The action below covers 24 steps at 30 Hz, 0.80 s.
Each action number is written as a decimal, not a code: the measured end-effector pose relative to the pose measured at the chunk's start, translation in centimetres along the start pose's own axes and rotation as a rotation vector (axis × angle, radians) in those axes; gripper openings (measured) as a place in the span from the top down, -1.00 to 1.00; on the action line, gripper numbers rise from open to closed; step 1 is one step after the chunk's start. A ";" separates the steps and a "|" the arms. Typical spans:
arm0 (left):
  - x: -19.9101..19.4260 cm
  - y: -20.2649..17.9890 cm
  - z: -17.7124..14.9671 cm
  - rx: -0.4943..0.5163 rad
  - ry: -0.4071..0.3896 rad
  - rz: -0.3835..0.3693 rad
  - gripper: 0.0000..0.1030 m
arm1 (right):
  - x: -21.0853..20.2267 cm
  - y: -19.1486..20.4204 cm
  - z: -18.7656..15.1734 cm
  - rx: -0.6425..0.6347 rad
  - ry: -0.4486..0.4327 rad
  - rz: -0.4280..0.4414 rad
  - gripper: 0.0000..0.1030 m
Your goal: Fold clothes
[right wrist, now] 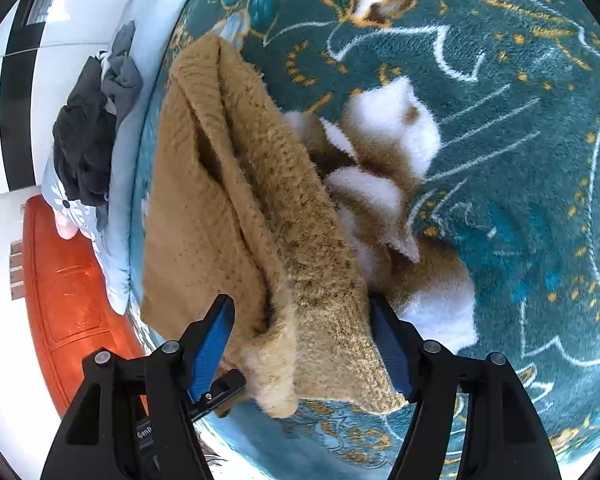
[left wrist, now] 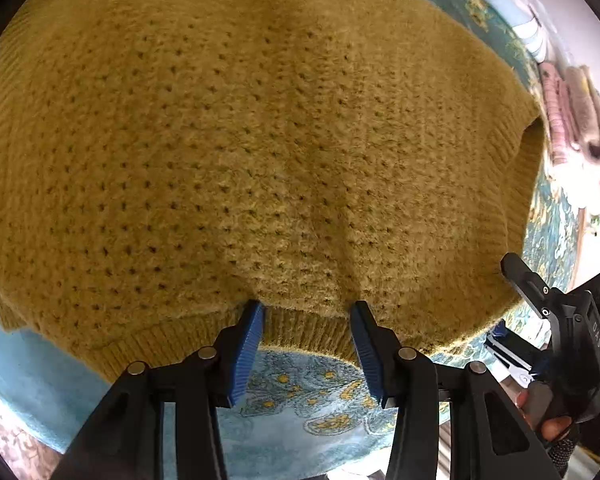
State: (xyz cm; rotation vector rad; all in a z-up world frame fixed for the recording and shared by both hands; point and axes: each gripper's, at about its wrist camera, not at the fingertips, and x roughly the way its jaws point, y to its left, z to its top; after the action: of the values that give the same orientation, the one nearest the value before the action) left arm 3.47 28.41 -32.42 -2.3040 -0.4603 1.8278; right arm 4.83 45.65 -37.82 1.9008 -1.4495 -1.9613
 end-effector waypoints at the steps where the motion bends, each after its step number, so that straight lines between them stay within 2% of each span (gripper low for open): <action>1: -0.2 0.0 0.2 -0.013 0.008 -0.003 0.04 | 0.1 -0.1 0.2 0.017 0.004 0.002 -0.36; 5: -2.1 1.2 0.1 -0.107 -0.013 -0.059 0.04 | 0.3 0.6 0.4 0.024 0.020 -0.039 -0.33; 6: -2.8 1.7 0.0 -0.128 -0.022 -0.072 0.04 | 0.4 0.9 0.4 0.018 0.024 -0.054 -0.24; 7: -3.5 2.3 -0.1 -0.148 -0.032 -0.086 0.04 | 0.5 1.2 0.4 0.012 0.028 -0.072 -0.05; 9: -5.0 3.3 -0.4 -0.173 -0.056 -0.110 0.04 | 0.5 1.6 0.3 0.017 0.028 -0.101 0.22; 12: -7.4 4.9 -0.8 -0.193 -0.096 -0.136 0.04 | 0.2 2.4 -0.1 0.032 0.011 -0.112 0.52; 17: -10.3 8.9 -1.9 -0.220 -0.134 -0.196 0.00 | -1.2 7.0 -1.8 -0.039 -0.067 -0.082 0.58; 19: -11.3 9.9 -1.3 -0.230 -0.138 -0.225 -0.01 | -1.2 10.0 -2.9 -0.109 -0.089 -0.094 0.59; 24: -14.8 14.0 -2.8 -0.210 -0.149 -0.242 -0.03 | 0.2 17.3 -6.1 -0.313 -0.112 -0.126 0.60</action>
State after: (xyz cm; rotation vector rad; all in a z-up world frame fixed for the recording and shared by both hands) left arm 5.07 10.42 -22.62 -2.1274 -0.9499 1.9150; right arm 0.26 32.38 -26.00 1.8076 -0.9879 -2.2259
